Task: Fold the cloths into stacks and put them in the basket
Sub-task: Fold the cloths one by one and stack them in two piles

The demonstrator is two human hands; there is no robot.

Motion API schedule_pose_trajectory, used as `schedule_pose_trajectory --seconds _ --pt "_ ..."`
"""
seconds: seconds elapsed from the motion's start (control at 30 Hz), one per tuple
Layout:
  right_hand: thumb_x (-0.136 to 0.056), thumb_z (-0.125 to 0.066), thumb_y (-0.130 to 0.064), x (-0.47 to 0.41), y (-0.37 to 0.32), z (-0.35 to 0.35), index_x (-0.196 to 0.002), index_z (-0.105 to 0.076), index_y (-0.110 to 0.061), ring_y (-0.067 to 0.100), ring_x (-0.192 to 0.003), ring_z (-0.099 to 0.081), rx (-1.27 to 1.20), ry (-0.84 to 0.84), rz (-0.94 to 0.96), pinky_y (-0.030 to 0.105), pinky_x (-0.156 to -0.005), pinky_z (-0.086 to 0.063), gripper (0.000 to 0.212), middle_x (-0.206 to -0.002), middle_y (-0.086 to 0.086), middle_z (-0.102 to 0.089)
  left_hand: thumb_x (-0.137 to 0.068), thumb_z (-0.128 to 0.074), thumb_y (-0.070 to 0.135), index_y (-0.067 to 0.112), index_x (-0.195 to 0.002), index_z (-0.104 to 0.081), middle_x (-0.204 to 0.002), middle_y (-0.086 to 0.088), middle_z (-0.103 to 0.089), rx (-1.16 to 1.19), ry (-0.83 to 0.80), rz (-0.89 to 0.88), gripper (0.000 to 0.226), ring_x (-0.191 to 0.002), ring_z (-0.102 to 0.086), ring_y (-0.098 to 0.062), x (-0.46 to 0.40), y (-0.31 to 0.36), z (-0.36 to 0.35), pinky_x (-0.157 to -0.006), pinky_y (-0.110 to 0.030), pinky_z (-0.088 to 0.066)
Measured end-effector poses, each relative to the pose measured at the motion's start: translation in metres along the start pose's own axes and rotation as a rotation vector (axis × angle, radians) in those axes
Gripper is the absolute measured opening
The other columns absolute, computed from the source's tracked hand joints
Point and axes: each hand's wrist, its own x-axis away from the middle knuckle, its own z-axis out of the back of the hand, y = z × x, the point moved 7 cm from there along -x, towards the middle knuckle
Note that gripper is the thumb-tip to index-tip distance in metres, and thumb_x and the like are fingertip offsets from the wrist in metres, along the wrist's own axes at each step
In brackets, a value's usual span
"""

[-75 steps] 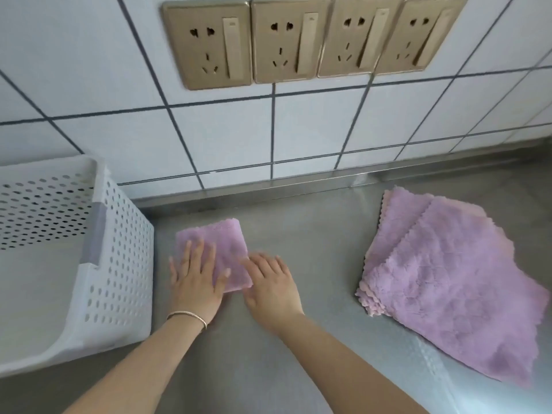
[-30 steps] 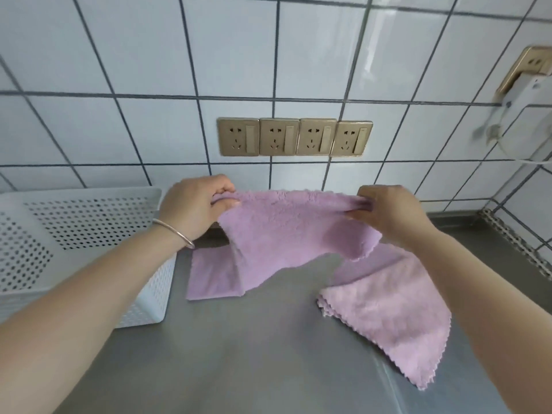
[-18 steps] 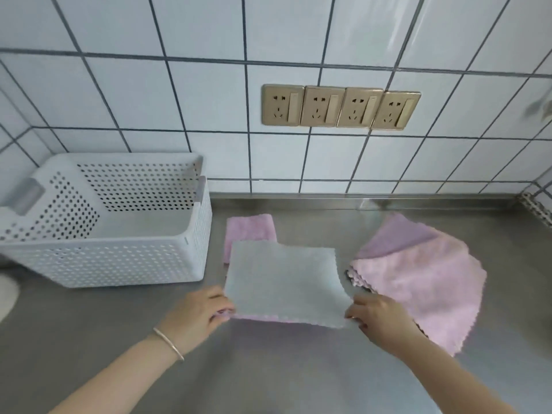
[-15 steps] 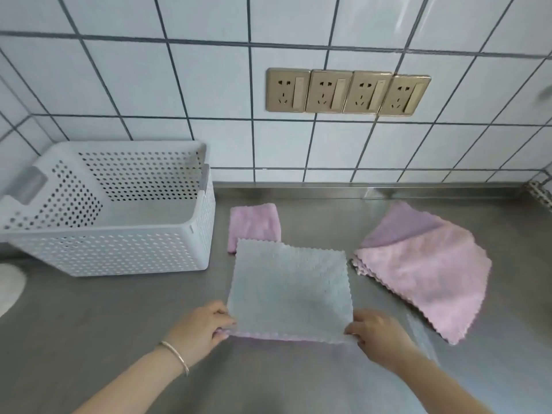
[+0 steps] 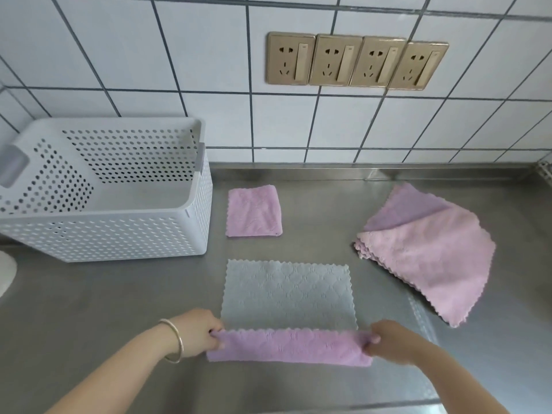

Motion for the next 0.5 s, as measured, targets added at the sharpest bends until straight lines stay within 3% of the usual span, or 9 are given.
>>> schedule_pose_trajectory --seconds 0.07,0.13,0.2,0.27,0.33,0.5 --pt "-0.086 -0.058 -0.021 -0.004 0.002 0.010 -0.082 -0.061 -0.010 0.010 -0.066 -0.054 -0.280 0.087 -0.031 0.022 -0.057 -0.041 0.012 -0.087 0.011 -0.062 -0.085 -0.055 0.025 0.022 -0.053 -0.027 -0.055 0.006 -0.029 0.170 0.123 0.071 0.043 -0.051 -0.024 -0.008 -0.009 -0.011 0.012 -0.049 -0.024 -0.017" --pt "-0.087 -0.055 -0.011 -0.014 0.006 0.015 -0.101 -0.065 0.002 0.018 -0.069 -0.056 -0.567 0.218 -0.064 0.030 -0.063 -0.043 0.021 -0.093 0.018 -0.065 -0.087 -0.058 0.028 0.019 -0.061 -0.046 -0.063 0.005 -0.045 0.409 0.282 0.153 0.029 -0.058 -0.038 -0.009 -0.018 -0.023 0.022 -0.054 -0.023 -0.025" --pt "-0.088 -0.053 -0.009 -0.022 0.004 0.017 -0.093 -0.062 0.005 0.021 -0.068 -0.048 -0.747 0.335 -0.100 0.030 -0.063 -0.035 0.017 -0.083 0.015 -0.058 -0.088 -0.058 0.026 0.016 -0.084 -0.062 -0.085 0.001 -0.060 0.647 0.402 0.187 0.012 -0.078 -0.053 -0.012 -0.025 -0.027 0.027 -0.063 -0.021 -0.035" --pt "-0.090 -0.051 -0.011 -0.031 -0.004 0.019 -0.077 -0.053 -0.002 0.021 -0.070 -0.045 -0.793 0.420 -0.124 0.031 -0.060 -0.030 0.016 -0.074 0.010 -0.052 -0.089 -0.056 0.022 0.013 -0.103 -0.065 -0.104 -0.003 -0.066 0.738 0.478 0.223 0.019 -0.096 -0.059 -0.016 -0.035 -0.027 0.029 -0.072 -0.023 -0.040" --pt "-0.092 -0.050 -0.013 -0.039 -0.010 0.021 -0.071 -0.047 -0.007 0.024 -0.072 -0.047 -0.784 0.479 -0.143 0.032 -0.059 -0.030 0.021 -0.068 0.007 -0.051 -0.090 -0.056 0.020 0.010 -0.108 -0.065 -0.109 -0.007 -0.068 0.718 0.537 0.272 0.023 -0.095 -0.060 -0.019 -0.043 -0.029 0.032 -0.077 -0.023 -0.038" --pt "-0.094 -0.047 -0.019 -0.055 -0.011 0.035 -0.083 -0.052 -0.006 0.027 -0.077 -0.051 -0.751 0.562 -0.177 0.032 -0.065 -0.034 0.018 -0.074 0.006 -0.054 -0.089 -0.055 0.022 0.011 -0.111 -0.065 -0.113 -0.010 -0.068 0.688 0.586 0.363 0.027 -0.104 -0.062 -0.028 -0.072 -0.040 0.043 -0.088 -0.030 -0.045"
